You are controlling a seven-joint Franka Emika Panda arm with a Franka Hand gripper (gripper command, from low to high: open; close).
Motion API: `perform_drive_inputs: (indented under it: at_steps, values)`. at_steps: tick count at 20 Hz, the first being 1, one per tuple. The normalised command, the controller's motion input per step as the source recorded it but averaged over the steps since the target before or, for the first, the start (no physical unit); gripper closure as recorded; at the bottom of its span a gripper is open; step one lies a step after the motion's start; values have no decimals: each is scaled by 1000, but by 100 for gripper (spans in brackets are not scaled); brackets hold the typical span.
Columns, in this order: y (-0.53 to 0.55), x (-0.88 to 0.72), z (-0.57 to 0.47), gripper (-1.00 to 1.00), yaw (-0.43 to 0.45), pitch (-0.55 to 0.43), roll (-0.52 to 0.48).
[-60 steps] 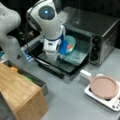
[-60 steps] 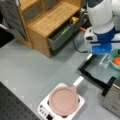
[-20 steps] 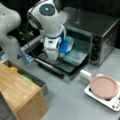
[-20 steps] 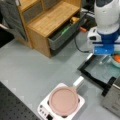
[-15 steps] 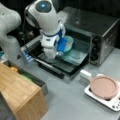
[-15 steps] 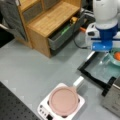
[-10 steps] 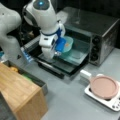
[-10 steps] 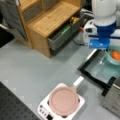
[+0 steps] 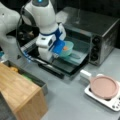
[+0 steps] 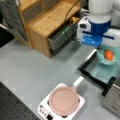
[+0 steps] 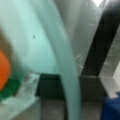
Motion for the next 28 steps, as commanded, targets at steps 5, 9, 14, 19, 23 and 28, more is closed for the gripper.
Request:
perform_drive_inputs:
  at_steps: [5,9,14,19,23,28]
  values:
    - [-331,702,244,100,34,186,-130]
    - [-284,709,243,100,94,199,-72]
    - [-183,591,267,100,119,203,0]
    - [-182,552,297,100,101,259,-33]
    - [-334,594,227,100,46,320,-96]
    - [-538,706,133,100,46,348,-166]
